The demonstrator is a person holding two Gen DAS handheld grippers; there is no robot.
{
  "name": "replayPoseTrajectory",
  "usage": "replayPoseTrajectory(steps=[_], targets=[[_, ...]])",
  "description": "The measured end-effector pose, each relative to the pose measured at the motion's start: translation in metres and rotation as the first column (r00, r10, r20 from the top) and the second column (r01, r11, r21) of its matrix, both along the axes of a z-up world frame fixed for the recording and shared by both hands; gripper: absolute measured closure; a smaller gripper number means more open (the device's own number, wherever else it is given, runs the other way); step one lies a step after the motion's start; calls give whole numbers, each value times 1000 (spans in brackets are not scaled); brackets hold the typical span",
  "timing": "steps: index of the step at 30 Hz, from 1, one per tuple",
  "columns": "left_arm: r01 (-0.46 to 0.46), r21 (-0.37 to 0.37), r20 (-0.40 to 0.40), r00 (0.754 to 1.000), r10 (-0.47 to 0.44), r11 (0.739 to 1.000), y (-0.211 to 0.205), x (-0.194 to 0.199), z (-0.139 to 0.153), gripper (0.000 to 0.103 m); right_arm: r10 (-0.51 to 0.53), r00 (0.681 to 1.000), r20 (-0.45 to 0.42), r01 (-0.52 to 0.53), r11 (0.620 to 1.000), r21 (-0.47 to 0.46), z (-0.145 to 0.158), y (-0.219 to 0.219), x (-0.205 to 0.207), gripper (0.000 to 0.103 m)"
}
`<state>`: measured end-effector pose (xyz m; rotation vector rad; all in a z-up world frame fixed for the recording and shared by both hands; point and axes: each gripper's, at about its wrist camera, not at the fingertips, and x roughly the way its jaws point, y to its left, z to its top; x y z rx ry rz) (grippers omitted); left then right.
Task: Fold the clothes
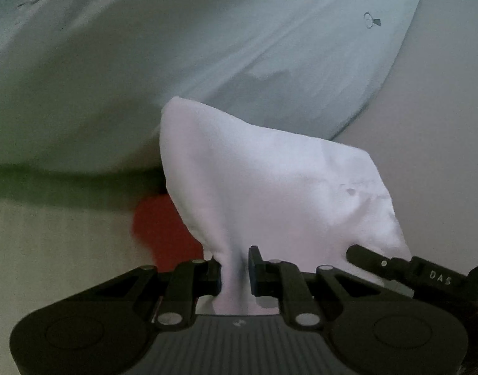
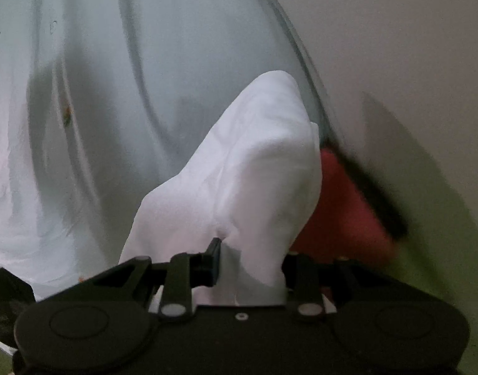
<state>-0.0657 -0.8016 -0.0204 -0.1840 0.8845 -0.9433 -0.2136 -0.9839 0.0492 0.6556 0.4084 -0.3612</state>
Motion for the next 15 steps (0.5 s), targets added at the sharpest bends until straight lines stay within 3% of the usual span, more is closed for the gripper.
replayPoseTrajectory(steps=[3, 4, 5, 8, 10, 13, 15], targets=[[-23, 51, 15, 1000, 22, 998, -26, 16, -10, 74, -1, 1000, -29, -1, 997, -72, 4, -32, 31, 70], [-30, 68, 20, 999, 29, 997, -35, 21, -14, 69, -11, 998, -57, 5, 995, -99, 0, -42, 44, 63], [-38, 85, 26, 999, 36, 996, -44, 26, -17, 68, -29, 995, -92, 17, 992, -126, -6, -51, 57, 55], [-62, 134, 43, 998, 56, 989, -70, 42, -28, 67, -89, 972, -217, 54, 986, -160, -33, -73, 87, 50], [-71, 162, 58, 996, 62, 984, -83, 49, -34, 62, -99, 965, -244, 61, 985, -161, -44, -73, 89, 47], [-60, 184, 110, 993, 40, 981, -62, 28, -30, 53, -123, 966, -226, 76, 976, -205, -47, -57, 79, 31], [-61, 188, 148, 988, 33, 980, -56, 14, -23, 50, -137, 965, -225, 83, 969, -235, -46, -40, 66, 28]])
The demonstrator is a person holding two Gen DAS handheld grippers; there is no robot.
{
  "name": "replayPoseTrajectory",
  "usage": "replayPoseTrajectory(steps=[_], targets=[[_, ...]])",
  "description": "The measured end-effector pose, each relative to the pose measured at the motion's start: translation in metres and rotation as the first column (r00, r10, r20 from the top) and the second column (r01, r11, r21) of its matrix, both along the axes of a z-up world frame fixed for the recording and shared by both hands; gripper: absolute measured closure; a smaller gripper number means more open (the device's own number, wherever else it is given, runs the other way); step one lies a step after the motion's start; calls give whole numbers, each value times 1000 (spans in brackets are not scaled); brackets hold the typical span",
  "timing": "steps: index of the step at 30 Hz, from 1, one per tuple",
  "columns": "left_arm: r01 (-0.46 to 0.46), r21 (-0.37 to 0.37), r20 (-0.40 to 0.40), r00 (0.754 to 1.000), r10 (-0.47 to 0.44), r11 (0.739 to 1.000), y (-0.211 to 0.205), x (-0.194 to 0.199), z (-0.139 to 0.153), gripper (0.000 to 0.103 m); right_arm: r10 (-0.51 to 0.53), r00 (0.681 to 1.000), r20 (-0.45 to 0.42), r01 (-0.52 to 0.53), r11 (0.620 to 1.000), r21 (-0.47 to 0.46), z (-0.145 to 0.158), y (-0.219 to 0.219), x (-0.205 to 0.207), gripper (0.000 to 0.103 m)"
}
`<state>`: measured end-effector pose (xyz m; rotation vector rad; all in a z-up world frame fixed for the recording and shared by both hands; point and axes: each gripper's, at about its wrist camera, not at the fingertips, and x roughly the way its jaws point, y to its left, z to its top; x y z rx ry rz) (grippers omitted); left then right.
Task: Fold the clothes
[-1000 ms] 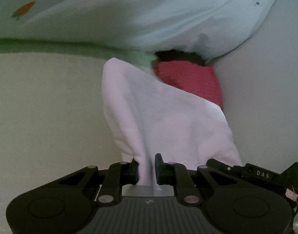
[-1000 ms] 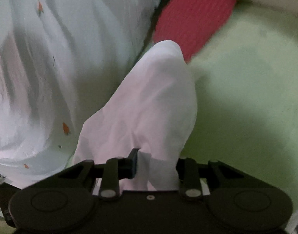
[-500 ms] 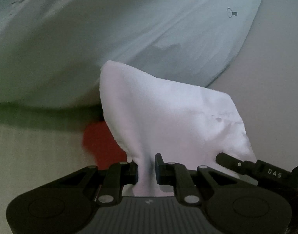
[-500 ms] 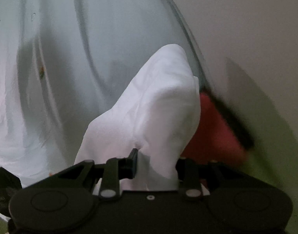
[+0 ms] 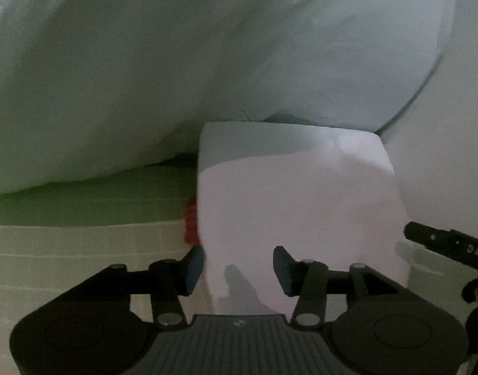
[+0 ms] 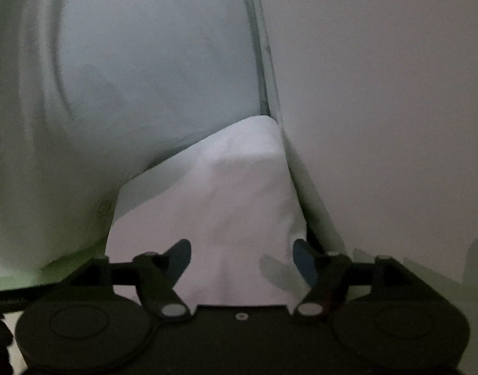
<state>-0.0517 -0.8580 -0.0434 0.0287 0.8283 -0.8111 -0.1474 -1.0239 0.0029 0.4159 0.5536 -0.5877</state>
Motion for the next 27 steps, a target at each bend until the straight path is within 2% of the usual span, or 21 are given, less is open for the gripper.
replayPoseTrajectory(steps=[6, 8, 12, 16, 19, 21, 27], targets=[[36, -17, 115, 993, -34, 999, 18, -42, 27, 31, 3, 1000, 20, -1, 991, -133, 20, 61, -50, 13], [51, -26, 137, 989, -47, 998, 30, -57, 37, 21, 6, 1000, 23, -1, 981, -192, 29, 83, -70, 4], [79, -41, 159, 985, -71, 996, 57, -92, 54, 15, -21, 1000, 6, 22, 981, -191, 35, 118, -101, 3], [117, -36, 181, 978, -108, 993, 76, -131, 57, 6, -52, 998, -32, 45, 981, -187, 35, 151, -133, 3], [140, 0, 177, 974, -138, 990, 91, -153, 51, 0, -61, 996, -67, 48, 982, -181, 27, 174, -158, 3], [152, 28, 165, 974, -155, 988, 99, -163, 45, 0, -67, 994, -90, 50, 983, -178, 22, 189, -174, 0], [189, 111, 126, 971, -202, 976, 122, -191, 27, 0, -22, 990, -137, 13, 997, -70, -6, 219, -201, 0]])
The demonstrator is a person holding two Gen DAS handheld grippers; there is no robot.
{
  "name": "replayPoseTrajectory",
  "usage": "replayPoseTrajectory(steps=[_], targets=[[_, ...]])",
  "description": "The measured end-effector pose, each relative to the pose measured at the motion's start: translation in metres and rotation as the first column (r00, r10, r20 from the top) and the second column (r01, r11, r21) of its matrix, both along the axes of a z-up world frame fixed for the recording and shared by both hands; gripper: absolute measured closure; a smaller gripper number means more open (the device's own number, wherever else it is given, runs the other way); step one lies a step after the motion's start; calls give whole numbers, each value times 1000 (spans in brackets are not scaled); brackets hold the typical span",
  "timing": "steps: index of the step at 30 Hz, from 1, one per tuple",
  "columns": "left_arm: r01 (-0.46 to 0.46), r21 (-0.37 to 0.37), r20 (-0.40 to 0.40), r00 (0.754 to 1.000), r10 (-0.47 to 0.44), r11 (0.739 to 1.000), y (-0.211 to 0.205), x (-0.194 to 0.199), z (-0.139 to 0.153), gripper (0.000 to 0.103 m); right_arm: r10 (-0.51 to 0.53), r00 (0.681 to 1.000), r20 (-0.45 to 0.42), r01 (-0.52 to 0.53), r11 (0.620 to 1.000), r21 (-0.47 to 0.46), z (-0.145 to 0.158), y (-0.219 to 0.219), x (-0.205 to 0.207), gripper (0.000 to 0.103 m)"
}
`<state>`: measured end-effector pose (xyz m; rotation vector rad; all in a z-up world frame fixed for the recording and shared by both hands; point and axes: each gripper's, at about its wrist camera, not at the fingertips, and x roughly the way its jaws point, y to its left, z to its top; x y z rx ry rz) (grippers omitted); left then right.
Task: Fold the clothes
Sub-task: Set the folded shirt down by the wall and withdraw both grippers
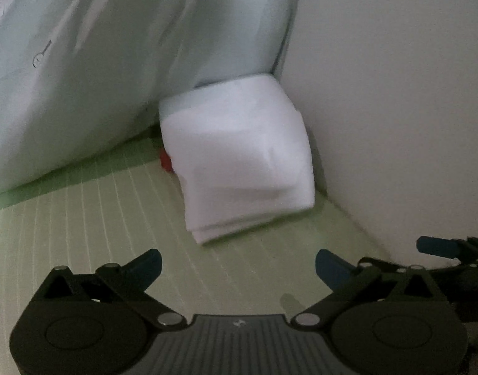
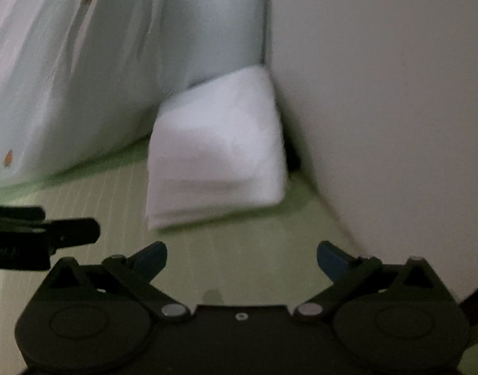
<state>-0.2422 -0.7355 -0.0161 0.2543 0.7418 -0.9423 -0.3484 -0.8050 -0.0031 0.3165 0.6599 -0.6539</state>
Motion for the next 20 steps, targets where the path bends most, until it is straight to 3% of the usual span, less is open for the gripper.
replayPoseTrajectory(steps=[3, 20], targets=[[10, 22, 8, 1000, -10, 1000, 5, -5, -1, 0, -9, 999, -39, 10, 1000, 26, -2, 6, 0, 0], [45, 9, 30, 999, -45, 999, 8, -7, 6, 0, -67, 997, -30, 68, 997, 26, -2, 6, 2, 0]])
